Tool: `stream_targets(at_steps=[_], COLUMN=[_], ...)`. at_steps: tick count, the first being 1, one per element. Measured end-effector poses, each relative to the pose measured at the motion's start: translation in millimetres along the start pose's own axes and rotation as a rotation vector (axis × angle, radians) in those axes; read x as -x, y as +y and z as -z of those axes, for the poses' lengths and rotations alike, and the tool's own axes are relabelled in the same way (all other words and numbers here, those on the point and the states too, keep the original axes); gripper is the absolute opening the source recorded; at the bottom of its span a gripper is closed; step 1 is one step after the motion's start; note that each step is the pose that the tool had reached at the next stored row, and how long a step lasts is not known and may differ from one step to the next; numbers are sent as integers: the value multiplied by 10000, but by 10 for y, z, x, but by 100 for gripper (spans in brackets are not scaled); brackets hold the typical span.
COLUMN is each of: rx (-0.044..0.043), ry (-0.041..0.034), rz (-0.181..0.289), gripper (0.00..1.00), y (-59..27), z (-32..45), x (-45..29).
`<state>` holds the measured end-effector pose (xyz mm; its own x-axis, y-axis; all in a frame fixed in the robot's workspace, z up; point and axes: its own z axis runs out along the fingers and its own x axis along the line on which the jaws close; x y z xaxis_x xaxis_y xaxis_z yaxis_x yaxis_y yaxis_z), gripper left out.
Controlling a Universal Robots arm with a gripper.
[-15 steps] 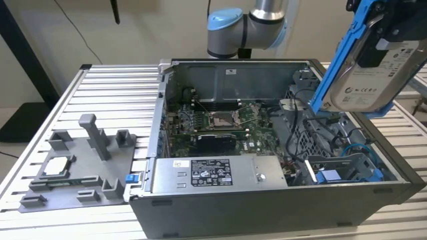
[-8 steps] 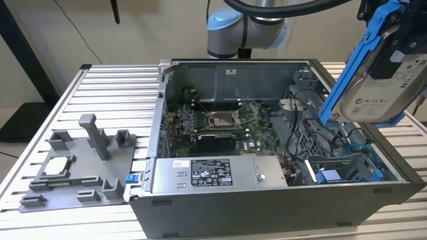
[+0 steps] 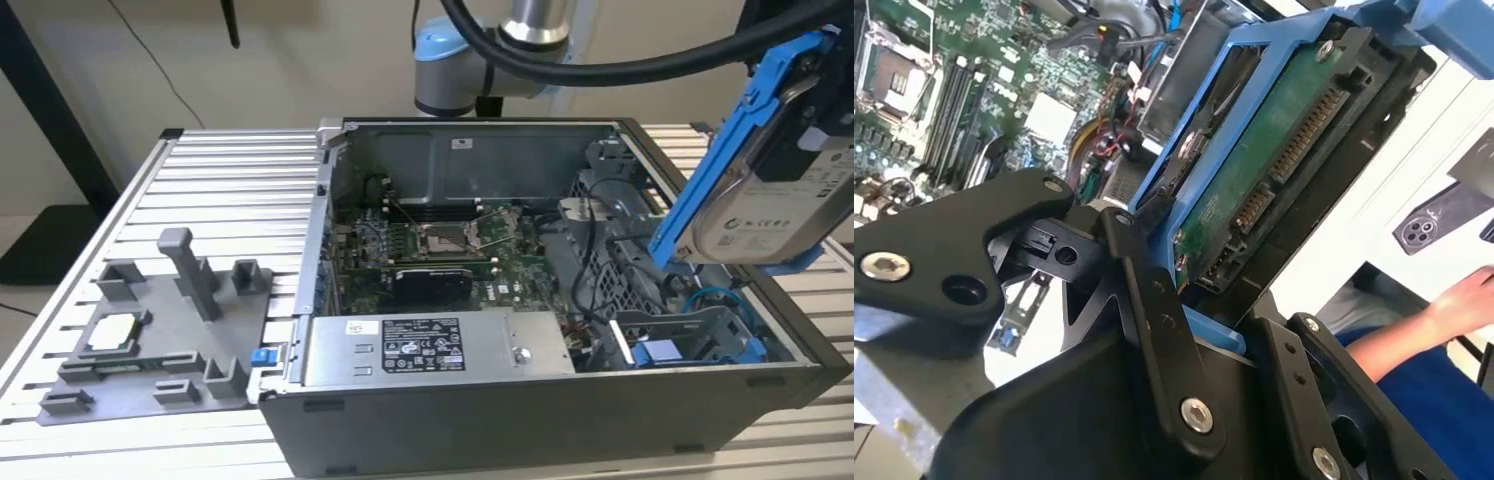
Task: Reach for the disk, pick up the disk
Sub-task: 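Pick up the disk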
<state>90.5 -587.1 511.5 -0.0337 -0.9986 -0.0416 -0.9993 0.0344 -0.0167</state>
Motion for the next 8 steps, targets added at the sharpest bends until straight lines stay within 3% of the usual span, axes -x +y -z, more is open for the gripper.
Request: stream_targets(at_steps=[8], rx=[-3], ry=[0], rz=[0], gripper=[0], y=[-78], z=[-137], x=[-63])
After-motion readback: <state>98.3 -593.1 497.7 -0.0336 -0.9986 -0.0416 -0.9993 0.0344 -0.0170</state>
